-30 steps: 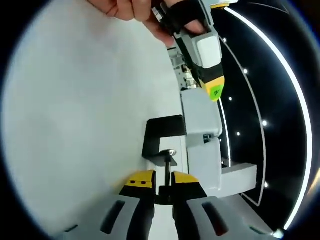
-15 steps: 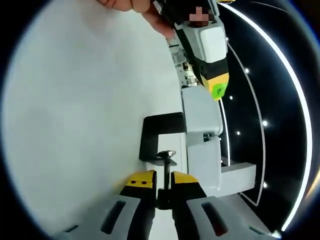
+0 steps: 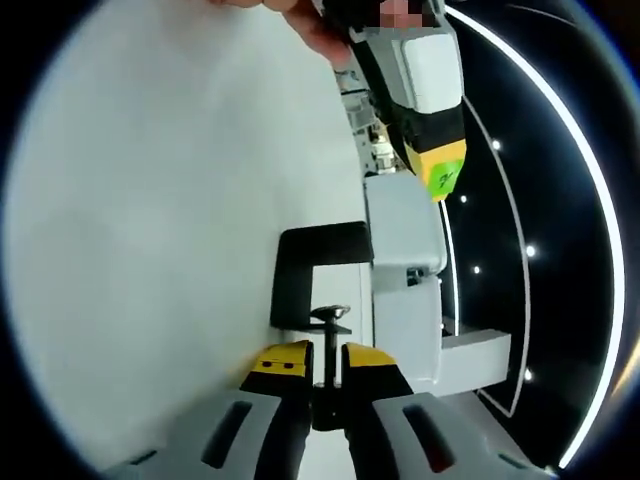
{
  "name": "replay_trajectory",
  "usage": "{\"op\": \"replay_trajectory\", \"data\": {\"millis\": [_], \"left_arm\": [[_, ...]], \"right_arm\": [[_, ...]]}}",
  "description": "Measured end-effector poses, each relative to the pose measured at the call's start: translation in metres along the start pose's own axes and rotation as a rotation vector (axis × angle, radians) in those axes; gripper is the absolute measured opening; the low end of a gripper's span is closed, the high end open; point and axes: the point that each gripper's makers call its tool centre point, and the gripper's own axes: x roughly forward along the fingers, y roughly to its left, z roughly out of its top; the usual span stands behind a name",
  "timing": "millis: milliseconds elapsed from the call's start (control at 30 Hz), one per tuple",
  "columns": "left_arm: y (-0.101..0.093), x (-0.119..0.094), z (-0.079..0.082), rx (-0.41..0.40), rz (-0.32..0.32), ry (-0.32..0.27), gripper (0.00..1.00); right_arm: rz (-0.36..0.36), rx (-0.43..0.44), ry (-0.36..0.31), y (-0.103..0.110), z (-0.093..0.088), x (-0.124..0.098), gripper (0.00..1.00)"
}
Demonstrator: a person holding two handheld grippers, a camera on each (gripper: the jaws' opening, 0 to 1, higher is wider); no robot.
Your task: Clamp the fixed fixture on the desktop, loosen the retaining clip, secure it to the edge of the desk, and tighten the retaining clip.
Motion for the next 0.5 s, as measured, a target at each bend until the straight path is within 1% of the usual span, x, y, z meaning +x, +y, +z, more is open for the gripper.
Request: {"op": "replay_trajectory", "data": {"millis": [167, 300, 433, 500], "left_arm": [[-0.001, 0.001, -0.002, 0.009, -0.001, 0.008, 0.20], [0.001, 0.002, -0.002, 0.013, 0.003, 0.009, 0.20], [0.003, 0.003, -0.003, 0.019, 0.010, 0.013, 0.20], [0.002, 0.003, -0.002, 0.016, 0.008, 0.006, 0.20]], "right_arm": [[-0.001, -0.018, 0.009, 0.000, -0.002, 0.007, 0.11], [-0.013, -0.051, 0.003, -0.001, -0.001, 0.009, 0.11], [-0.009, -0.042, 0.002, -0.002, -0.002, 0.011, 0.11], [-0.009, -0.040, 0.003, -0.002, -0.003, 0.012, 0.11]]}}
